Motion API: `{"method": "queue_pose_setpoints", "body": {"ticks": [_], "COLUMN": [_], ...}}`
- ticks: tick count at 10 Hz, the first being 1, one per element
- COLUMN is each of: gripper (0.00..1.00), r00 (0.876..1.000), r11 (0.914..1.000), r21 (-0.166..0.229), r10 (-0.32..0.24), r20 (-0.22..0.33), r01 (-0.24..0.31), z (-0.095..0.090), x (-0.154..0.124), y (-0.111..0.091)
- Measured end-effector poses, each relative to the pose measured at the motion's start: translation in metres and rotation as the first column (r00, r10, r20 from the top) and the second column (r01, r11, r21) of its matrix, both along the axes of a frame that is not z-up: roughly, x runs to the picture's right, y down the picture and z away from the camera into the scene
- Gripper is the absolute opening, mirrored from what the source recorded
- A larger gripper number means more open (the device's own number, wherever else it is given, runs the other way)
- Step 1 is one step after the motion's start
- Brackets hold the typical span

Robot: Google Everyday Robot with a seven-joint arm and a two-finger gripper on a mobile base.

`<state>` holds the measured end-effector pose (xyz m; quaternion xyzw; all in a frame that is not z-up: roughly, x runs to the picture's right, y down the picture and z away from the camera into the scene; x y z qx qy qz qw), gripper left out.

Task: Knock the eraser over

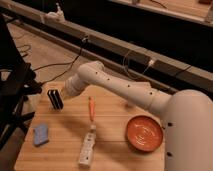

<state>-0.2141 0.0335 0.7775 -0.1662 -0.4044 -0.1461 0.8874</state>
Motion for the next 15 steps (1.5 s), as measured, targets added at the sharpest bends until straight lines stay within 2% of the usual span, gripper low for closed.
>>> {"method": "queue_pose_setpoints", "body": {"ticks": [7, 10, 12, 15], "gripper": [0.00, 0.00, 0.00, 0.00], "r00": [0.999, 0.996, 0.988, 0.972], "r11": [0.9994, 0.9996, 0.9997, 0.9995], "r21": [-0.022, -0.023, -0.022, -0.025], "r10": [0.029, 0.021, 0.012, -0.014], "r20": [0.036, 0.092, 0.156, 0.233], "r01": [-0.028, -0.019, -0.009, 0.021], "z": [0.082, 0.088, 0.080, 0.065], "x": [-0.020, -0.046, -0.071, -0.093], "y": [-0.013, -0.016, -0.017, -0.013]}}
